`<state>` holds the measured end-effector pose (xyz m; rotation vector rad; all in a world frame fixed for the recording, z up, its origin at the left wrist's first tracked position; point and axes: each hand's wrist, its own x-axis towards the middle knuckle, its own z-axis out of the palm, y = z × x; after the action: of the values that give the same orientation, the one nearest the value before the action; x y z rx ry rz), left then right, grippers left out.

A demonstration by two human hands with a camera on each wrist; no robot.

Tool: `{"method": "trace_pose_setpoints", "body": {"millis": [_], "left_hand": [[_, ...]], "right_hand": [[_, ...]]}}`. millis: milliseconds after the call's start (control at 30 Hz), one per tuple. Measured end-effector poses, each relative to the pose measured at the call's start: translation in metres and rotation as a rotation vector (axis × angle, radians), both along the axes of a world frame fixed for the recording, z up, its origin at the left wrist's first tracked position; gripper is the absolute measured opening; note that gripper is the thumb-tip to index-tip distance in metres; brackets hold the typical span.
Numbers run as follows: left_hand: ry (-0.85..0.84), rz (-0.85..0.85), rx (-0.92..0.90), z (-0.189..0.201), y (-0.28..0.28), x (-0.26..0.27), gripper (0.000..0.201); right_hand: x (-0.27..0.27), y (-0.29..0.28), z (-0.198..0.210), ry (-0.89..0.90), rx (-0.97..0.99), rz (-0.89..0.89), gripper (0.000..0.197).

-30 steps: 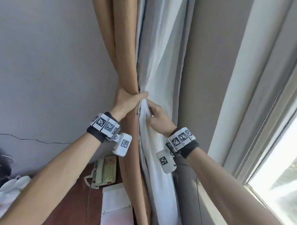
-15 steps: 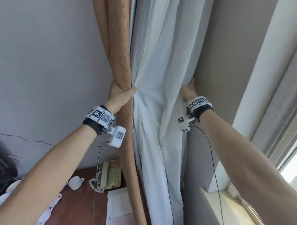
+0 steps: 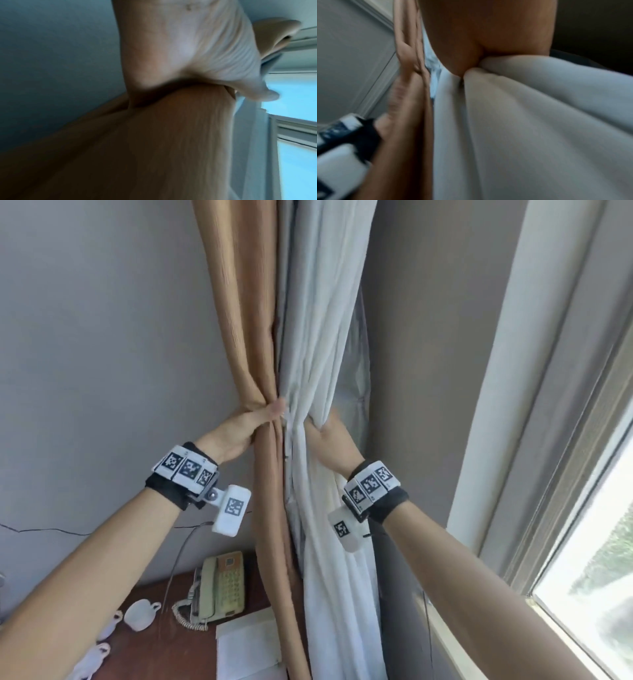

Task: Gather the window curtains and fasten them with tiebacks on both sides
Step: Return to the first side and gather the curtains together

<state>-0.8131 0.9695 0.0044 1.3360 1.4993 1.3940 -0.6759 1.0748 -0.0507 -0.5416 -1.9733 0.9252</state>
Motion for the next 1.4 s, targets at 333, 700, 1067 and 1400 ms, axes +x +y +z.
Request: {"method": "trace_pose_setpoints", "body": {"millis": [333, 700, 1067, 1400], "left_hand": [[0.082, 0.597, 0.239, 0.006, 0.034, -0.003, 0.082], [0.145, 0.655, 0.168, 0.018, 0.024, -0.039, 0.083], [0.26, 0.689, 0.264, 0.022, 0.049, -0.023, 0.039], [0.21, 0.008, -0.029, 0.016, 0.044, 0.014, 0.07]], "right_hand": [[0.045, 0.022, -0.006, -0.193, 0.014, 0.384, 0.06], [-0.005, 0.16, 0.036, 0.072, -0.478, -0.101, 0.141], [0.013, 0.016, 0.004, 0.098, -0.07, 0.044, 0.032], [0.03, 0.031, 0.001, -0.005, -0.287, 0.4, 0.1]]}}
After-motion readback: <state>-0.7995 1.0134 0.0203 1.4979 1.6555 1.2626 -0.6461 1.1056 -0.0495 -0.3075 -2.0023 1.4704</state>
